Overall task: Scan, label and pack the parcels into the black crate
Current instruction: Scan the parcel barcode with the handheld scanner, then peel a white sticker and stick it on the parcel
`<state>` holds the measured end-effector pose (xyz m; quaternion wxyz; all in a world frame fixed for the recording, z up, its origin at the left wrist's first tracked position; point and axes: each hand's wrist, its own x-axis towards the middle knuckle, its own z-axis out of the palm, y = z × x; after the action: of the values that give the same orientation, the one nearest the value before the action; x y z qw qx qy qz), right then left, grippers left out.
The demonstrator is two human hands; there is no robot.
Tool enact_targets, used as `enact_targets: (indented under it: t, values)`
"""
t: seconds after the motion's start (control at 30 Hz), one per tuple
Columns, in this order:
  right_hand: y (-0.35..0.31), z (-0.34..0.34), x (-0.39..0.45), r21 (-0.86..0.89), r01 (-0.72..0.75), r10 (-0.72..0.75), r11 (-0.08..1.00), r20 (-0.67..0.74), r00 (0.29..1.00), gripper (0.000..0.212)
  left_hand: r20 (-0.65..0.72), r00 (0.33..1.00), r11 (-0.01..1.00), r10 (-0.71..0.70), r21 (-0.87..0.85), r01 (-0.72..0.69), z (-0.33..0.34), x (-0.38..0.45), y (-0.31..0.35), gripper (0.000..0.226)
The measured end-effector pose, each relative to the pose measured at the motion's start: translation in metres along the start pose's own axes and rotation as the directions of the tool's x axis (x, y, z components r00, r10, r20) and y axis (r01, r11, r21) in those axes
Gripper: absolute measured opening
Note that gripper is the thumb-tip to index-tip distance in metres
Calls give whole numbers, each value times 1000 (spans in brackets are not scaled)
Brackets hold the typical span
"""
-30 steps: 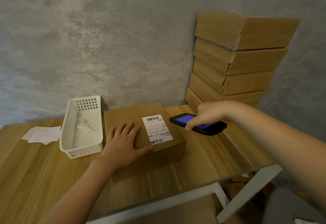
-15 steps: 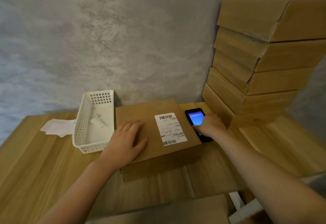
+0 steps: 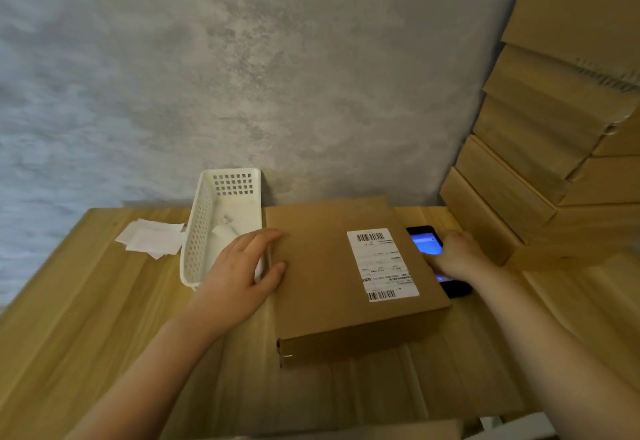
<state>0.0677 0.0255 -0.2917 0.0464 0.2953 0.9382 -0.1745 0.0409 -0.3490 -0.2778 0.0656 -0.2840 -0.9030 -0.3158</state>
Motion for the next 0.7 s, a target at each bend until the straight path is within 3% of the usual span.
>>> enact_targets:
  t: [0.1, 0.23, 0.47, 0.7]
  values:
    - [-35, -25, -6, 45, 84, -76, 995, -156, 985, 68, -45, 998, 998, -52, 21, 53, -18, -1, -24, 44]
    - [-122, -35, -29, 82, 328, -295, 941, -278, 914, 61, -104, 982, 987, -157, 6, 158, -49, -1, -68, 42]
    - [-286, 22, -68, 120, 633, -626, 765, -91, 774, 39, -181, 917, 932, -356, 4, 362, -90, -11, -170, 34]
    - [-377, 86, -78, -12, 808, -804, 589, 99, 587, 24, -146, 842, 839, -519, 104, 535, -93, -8, -235, 35]
